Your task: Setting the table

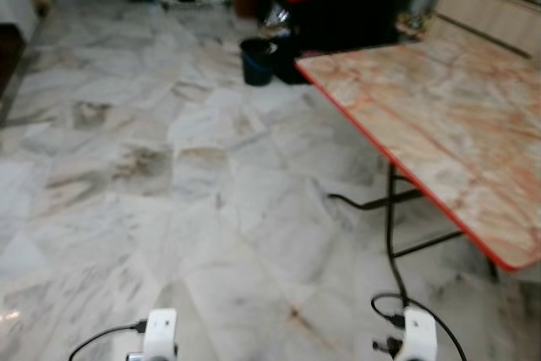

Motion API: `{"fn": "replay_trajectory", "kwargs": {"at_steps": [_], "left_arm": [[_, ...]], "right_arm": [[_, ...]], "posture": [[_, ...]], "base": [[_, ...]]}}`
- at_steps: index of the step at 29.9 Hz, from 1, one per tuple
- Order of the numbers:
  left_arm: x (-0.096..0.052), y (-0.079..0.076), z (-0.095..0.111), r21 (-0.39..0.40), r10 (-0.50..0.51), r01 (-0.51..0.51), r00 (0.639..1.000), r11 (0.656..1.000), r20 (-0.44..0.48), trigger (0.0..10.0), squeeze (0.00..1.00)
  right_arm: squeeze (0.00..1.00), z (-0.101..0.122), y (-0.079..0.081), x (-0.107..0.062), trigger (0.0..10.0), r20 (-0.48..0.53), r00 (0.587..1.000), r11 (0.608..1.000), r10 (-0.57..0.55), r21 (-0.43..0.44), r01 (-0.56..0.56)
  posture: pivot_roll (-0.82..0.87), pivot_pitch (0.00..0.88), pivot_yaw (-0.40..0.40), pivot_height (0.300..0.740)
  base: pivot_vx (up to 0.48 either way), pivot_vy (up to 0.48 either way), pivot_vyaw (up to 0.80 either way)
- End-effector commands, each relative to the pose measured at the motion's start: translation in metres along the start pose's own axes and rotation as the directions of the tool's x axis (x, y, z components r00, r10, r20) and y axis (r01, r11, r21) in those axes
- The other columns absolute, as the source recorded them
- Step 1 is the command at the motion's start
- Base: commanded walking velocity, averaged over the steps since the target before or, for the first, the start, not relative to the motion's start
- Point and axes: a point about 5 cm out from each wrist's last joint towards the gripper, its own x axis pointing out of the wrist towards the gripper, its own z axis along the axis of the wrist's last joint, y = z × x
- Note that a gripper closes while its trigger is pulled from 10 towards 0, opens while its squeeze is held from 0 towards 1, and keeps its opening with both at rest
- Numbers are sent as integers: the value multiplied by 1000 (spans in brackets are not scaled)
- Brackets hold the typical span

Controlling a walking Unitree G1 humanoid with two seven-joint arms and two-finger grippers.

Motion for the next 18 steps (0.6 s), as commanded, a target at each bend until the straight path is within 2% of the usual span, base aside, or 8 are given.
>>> {"fn": "replay_trajectory", "kwargs": {"at_steps": [1, 18], "left_arm": [[2, -11, 13, 16, -29, 29, 999, 999, 31, 10000, 0], [3, -9, 15, 24, -23, 22, 999, 999, 41, 10000, 0]], "right_arm": [[0, 1, -13, -2, 10000, -4, 999, 999, -37, -7, 37], [0, 1, -12, -2, 10000, 5, 999, 999, -39, -4, 39]], "posture": [[18, 15, -16, 740], [17, 3, -9, 740]], "base": [[0, 0, -738], [0, 0, -743]]}}
